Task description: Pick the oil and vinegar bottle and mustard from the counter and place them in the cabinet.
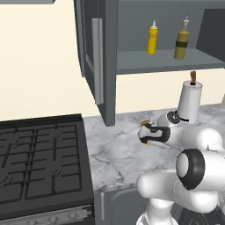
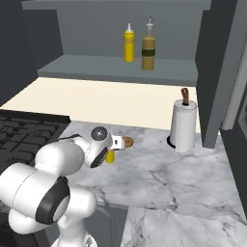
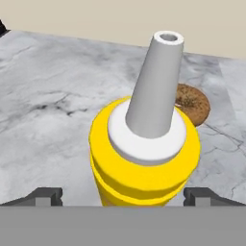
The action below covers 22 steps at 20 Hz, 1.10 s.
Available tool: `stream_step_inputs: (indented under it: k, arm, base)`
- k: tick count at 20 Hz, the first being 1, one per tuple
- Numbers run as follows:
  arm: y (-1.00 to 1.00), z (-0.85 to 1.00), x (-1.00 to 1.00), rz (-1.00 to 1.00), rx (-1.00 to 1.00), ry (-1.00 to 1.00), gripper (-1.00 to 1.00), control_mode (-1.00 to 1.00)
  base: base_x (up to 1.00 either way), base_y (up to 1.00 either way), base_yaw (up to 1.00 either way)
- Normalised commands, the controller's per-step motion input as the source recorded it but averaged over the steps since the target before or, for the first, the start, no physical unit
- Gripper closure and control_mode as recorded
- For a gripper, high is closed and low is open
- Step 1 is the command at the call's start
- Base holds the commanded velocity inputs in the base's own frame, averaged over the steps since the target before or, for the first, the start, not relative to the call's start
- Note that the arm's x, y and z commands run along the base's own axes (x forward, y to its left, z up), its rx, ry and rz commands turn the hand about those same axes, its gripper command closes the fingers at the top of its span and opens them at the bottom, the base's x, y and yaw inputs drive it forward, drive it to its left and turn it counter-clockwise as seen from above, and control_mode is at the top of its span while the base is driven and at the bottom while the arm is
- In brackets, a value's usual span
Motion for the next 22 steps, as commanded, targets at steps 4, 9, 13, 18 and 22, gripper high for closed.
stream_step_inputs:
  k: [4,9,13,18,22]
  arm:
    - [0.00,-0.03,0.13,0.00,0.00,-0.02,-1.00,-1.00]
    - [0.00,-0.06,0.11,0.00,0.00,-0.02,1.00,-1.00]
    - [0.00,-0.07,0.00,0.00,0.00,-0.04,1.00,-1.00]
    - [0.00,0.21,-0.02,0.00,0.00,-0.08,1.00,-1.00]
    - [0.08,0.70,-0.01,0.00,0.00,-0.05,1.00,-1.00]
  base:
    - [0.00,0.00,0.00]
    - [0.00,0.00,0.00]
    - [0.00,0.00,0.00]
    - [0.00,0.00,0.00]
    - [0.00,0.00,0.00]
